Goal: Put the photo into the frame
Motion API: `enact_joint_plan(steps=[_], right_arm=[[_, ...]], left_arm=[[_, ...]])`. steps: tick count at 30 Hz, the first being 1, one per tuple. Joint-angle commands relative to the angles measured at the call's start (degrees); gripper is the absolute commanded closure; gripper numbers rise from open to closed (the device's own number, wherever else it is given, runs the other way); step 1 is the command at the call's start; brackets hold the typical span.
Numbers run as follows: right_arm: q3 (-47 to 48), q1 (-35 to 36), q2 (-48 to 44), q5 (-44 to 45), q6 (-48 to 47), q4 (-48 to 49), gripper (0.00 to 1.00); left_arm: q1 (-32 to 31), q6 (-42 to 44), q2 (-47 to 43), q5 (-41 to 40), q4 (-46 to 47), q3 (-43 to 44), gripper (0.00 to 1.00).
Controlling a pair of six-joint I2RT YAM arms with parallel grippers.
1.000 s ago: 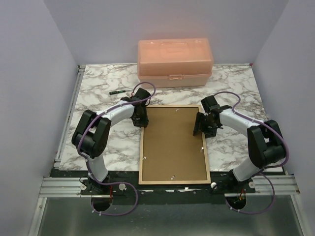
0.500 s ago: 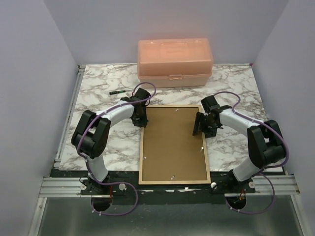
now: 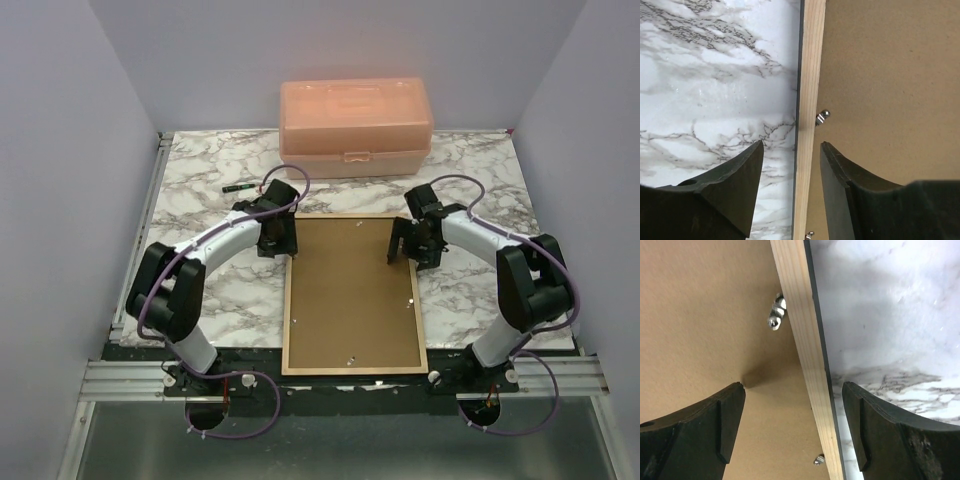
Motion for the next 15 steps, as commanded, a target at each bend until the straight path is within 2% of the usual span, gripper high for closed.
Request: enact_joint_plan(steps=[1, 9, 15], right_arm=[[4.0, -1.7, 3.3, 3.1, -1.1, -0.9, 0.14], [9.5, -3.2, 9.7, 2.3, 0.7, 0.3, 0.23], [12.5, -3.3, 12.0, 3.1, 1.5, 0.2, 0.38]], left_arm=[[-0.2, -0.7, -6.2, -0.4, -1.7, -2.9, 0.49], [-1.6, -4.0, -13.4, 2.0, 1.5, -14.2, 0.49], [-3.0, -6.0, -14.0, 3.4, 5.4, -20.2, 0.49]])
